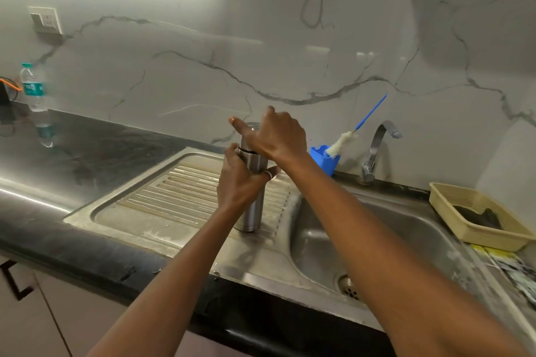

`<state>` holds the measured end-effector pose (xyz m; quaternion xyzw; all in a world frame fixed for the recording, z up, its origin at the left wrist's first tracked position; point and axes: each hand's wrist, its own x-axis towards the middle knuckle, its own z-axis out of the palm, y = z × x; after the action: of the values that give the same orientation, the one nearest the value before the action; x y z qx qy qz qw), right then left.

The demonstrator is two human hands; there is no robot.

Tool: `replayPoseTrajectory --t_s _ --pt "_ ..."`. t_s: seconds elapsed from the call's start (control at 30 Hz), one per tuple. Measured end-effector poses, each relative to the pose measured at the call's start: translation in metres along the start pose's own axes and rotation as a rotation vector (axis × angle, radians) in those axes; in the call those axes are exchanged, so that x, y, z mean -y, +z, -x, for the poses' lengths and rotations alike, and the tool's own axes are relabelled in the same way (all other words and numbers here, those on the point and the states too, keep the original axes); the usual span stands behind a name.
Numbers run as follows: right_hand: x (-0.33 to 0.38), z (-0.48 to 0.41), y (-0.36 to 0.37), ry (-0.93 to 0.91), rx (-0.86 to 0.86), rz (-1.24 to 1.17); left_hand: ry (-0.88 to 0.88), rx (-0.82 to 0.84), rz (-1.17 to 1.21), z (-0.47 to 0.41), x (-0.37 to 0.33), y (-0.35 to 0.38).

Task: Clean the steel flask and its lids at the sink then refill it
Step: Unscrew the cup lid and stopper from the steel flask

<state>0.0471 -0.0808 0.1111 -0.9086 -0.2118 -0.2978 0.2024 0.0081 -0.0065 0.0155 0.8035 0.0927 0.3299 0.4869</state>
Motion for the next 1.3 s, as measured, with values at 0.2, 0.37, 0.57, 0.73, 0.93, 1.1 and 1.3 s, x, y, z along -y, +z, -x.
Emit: replayPoseTrajectory --t_s 0.2,0.37,0.57,0.73,0.93,1.1,1.3 --pt "0.017 -0.007 0.0 -0.121 0.031 0.367 -0.024 -0.061 0.031 -0.006 -0.002 0.011" --pt "0.01 -0.016 0.005 -0.144 0.084 0.272 -0.098 -0.035 0.065 -0.012 -0.001 0.011" --pt "0.003 -0.019 0.009 -0.197 0.057 0.211 -0.129 0.008 0.149 -0.017 0.005 0.012" --pt "-0.002 -0.023 0.014 -0.209 0.03 0.162 -0.11 0.018 0.179 -0.02 0.008 0.011" --pt "-0.016 -0.025 0.019 -0.267 0.053 0.03 -0.016 0.208 0.279 -0.026 0.017 -0.003" --pt "-0.027 -0.029 0.016 -0.292 0.232 -0.158 0.021 0.228 0.285 -0.024 0.017 -0.005" --pt "-0.023 -0.027 -0.014 -0.106 0.47 -0.337 0.016 0.209 0.272 -0.022 0.02 -0.002"
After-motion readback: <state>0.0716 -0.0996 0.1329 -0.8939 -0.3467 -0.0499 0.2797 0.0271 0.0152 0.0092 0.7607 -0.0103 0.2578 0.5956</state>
